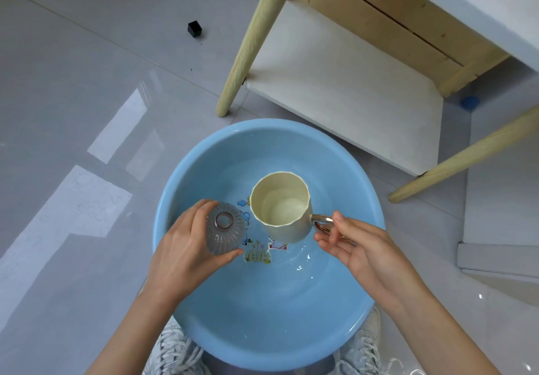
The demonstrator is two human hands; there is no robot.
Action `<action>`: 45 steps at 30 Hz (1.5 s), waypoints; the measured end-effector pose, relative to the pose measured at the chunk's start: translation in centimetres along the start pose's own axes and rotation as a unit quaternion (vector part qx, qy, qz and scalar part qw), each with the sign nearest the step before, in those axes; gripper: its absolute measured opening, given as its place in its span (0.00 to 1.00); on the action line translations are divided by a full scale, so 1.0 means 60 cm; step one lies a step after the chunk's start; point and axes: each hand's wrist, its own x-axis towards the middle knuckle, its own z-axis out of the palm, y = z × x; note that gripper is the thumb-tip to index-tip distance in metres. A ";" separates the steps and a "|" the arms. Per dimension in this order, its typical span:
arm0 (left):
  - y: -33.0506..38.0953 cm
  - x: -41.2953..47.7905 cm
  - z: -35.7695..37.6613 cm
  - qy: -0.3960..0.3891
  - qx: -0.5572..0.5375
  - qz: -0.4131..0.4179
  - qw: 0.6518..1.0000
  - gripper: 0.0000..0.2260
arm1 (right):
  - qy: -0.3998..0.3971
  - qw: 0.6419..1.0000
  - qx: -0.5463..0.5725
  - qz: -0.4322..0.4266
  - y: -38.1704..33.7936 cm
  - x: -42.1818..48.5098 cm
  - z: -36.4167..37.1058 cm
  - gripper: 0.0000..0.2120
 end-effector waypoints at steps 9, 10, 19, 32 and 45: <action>-0.002 -0.001 -0.001 -0.015 0.012 -0.001 1.000 0.39 | 0.012 0.988 -0.140 -0.068 -0.002 -0.008 0.046 0.20; -0.002 -0.001 -0.001 -0.014 0.013 0.001 1.000 0.39 | 0.020 0.984 -0.159 -0.076 -0.003 -0.008 0.050 0.19; -0.001 0.001 -0.003 -0.011 0.014 0.004 1.000 0.38 | 0.027 0.954 -0.241 -0.175 -0.011 -0.006 0.081 0.09; 0.001 0.001 -0.004 -0.011 0.007 0.000 1.000 0.39 | 0.032 0.888 -0.346 -0.300 -0.005 -0.010 0.085 0.09; -0.002 0.001 -0.002 -0.011 0.012 0.007 1.000 0.38 | 0.046 0.854 -0.389 -0.343 0.001 -0.013 0.088 0.16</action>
